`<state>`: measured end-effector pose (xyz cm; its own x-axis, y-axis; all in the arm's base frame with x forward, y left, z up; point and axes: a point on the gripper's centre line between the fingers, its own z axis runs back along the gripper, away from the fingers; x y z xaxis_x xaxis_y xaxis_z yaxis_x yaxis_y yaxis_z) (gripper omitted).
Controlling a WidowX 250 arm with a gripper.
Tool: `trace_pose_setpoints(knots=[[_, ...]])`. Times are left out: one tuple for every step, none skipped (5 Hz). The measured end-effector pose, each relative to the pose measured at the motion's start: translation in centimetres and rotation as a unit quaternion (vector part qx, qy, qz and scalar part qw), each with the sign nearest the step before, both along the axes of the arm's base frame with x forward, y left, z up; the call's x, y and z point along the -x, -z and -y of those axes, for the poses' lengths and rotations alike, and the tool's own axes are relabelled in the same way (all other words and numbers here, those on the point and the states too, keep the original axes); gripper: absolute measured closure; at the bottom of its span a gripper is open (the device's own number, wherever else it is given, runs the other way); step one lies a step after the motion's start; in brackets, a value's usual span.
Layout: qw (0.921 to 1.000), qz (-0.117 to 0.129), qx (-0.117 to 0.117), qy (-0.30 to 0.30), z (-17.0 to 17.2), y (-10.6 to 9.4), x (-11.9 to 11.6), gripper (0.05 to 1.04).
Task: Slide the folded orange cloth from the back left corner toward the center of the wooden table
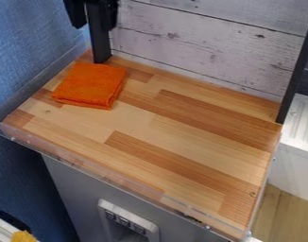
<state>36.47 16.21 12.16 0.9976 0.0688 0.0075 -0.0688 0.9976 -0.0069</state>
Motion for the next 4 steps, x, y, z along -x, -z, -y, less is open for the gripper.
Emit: trace_pose_setpoints(knots=[[1.0000,-0.006,-0.001,0.001,-0.6,0.9,-0.5,0.420],[0.9999,0.003,-0.013,-0.002,-1.0,1.6,-0.8,0.720],[0.9999,-0.006,-0.012,-0.001,-0.8,3.9,0.0,0.932],[0.9999,-0.005,-0.012,-0.007,-0.6,5.4,0.4,1.018]])
